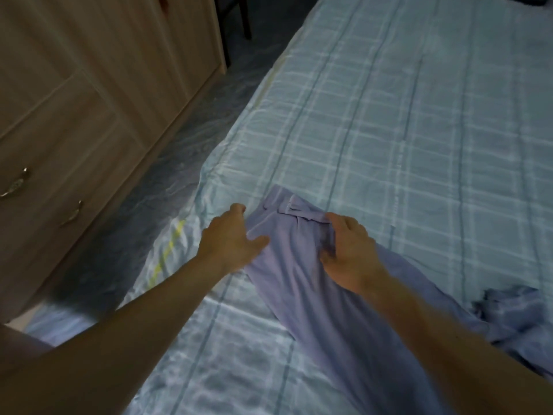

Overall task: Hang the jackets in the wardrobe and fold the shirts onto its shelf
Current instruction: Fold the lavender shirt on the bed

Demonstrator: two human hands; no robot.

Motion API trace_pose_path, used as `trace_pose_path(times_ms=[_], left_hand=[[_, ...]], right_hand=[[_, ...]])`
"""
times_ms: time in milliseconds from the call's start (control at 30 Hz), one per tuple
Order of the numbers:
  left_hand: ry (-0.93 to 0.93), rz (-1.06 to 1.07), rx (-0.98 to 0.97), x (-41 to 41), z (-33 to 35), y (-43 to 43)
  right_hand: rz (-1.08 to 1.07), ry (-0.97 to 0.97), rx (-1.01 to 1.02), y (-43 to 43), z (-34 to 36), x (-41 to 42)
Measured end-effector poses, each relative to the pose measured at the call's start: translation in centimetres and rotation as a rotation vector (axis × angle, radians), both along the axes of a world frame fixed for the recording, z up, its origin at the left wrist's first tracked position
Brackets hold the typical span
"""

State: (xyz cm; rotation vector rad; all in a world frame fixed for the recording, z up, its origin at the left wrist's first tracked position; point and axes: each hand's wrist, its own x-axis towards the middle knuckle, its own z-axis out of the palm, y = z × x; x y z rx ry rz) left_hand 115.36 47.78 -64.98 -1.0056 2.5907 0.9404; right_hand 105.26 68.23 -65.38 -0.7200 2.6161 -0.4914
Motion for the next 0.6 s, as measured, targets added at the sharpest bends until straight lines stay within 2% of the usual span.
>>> trace_pose_path(times_ms=[133,200,300,367,433,533,600], left_hand=[[-0.095,-0.093,-0.171,-1.3,-0.2,0.9],[0.022,-0.071,-0.136,-1.2,-0.4,1.0],[0.177,0.032,-0.054,-0.2,0.4,0.1],[0.109,0.028,-0.139,1.0,1.1,-1.5],[-0.059,-0.026,-0.209,2.2,1.5,-3.1],[-0.316,-0.133,-0.280,2.6,1.6,-4.0],[-0.324,-0.214,-0.449,2.0,1.9,-3.3]], right_hand=[[-0.030,0.065,0.063,-0.5,-0.4,-1.1],[-0.035,0.088,0.104,-1.0,-0.4,-2.0],[-0.049,-0.006,-0.012,-2.0,0.3,-3.1],[-0.016,-0.052,-0.132,-3.1,0.6,-3.3],[0.007,-0.077,-0.194,-4.3,0.8,-3.2],[0.005,-0.038,-0.142,-5.4,0.1,-2.9],[-0.038,-0.017,-0.121,-5.5,-0.4,-2.7]])
